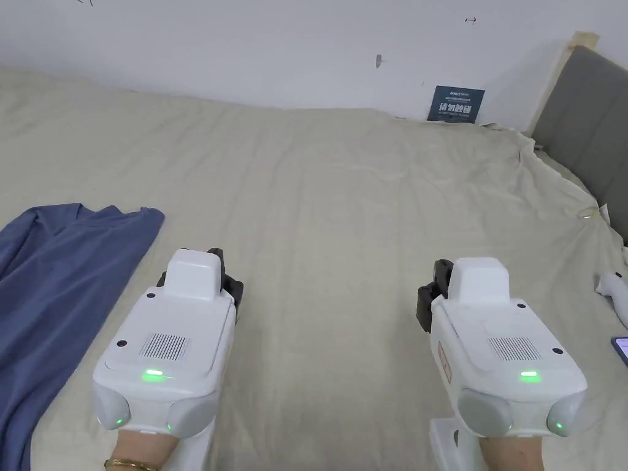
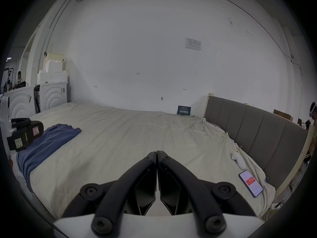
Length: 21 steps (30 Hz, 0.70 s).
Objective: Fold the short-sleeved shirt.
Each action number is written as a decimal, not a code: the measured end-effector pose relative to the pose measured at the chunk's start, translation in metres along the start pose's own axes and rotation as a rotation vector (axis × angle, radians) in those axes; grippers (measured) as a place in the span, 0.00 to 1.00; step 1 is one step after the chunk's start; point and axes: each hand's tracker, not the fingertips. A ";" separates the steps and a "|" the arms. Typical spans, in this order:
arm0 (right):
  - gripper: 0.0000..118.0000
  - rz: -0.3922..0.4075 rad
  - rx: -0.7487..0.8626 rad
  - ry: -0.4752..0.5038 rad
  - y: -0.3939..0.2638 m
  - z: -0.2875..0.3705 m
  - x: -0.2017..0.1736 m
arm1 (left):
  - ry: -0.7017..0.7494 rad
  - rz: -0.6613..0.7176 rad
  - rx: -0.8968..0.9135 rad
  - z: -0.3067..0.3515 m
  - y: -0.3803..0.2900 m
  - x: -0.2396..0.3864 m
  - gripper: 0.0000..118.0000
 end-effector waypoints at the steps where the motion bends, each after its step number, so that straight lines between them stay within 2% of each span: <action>1: 0.00 0.042 -0.001 -0.010 0.002 0.000 -0.001 | 0.001 -0.033 -0.004 -0.001 0.001 0.001 0.00; 3: 0.00 0.187 0.004 -0.023 0.007 -0.003 -0.005 | 0.025 -0.243 -0.003 -0.006 0.005 0.007 0.00; 4: 0.00 0.488 0.025 -0.081 0.015 -0.006 -0.013 | 0.038 -0.454 0.027 -0.008 0.007 0.013 0.00; 6: 0.00 0.879 0.105 -0.102 0.019 -0.011 -0.028 | 0.052 -0.850 0.109 -0.011 0.007 0.024 0.00; 7: 0.00 1.072 0.153 -0.076 0.019 -0.011 -0.032 | 0.031 -1.045 0.134 -0.011 0.008 0.029 0.00; 11: 0.00 1.609 0.279 0.023 0.009 -0.008 -0.034 | -0.111 -1.543 0.271 -0.006 -0.001 0.042 0.00; 13: 0.00 1.802 0.327 0.066 -0.003 -0.007 -0.030 | -0.157 -1.727 0.346 -0.003 -0.011 0.043 0.00; 15: 0.00 1.859 0.330 0.097 -0.008 -0.008 -0.026 | -0.203 -1.803 0.350 -0.001 -0.018 0.040 0.00; 17: 0.00 1.760 0.313 0.084 0.000 -0.005 -0.025 | -0.208 -1.772 0.332 -0.001 -0.014 0.039 0.00; 18: 0.00 1.681 0.294 0.078 0.006 -0.003 -0.024 | -0.199 -1.709 0.317 -0.003 -0.008 0.036 0.00; 19: 0.00 1.564 0.266 0.077 0.016 -0.003 -0.024 | -0.178 -1.611 0.292 -0.005 0.001 0.034 0.00; 20: 0.00 1.440 0.233 0.075 0.026 -0.003 -0.024 | -0.164 -1.458 0.246 -0.007 0.015 0.033 0.00; 21: 0.00 1.282 0.201 0.076 0.037 -0.004 -0.023 | -0.155 -1.284 0.212 -0.008 0.031 0.031 0.00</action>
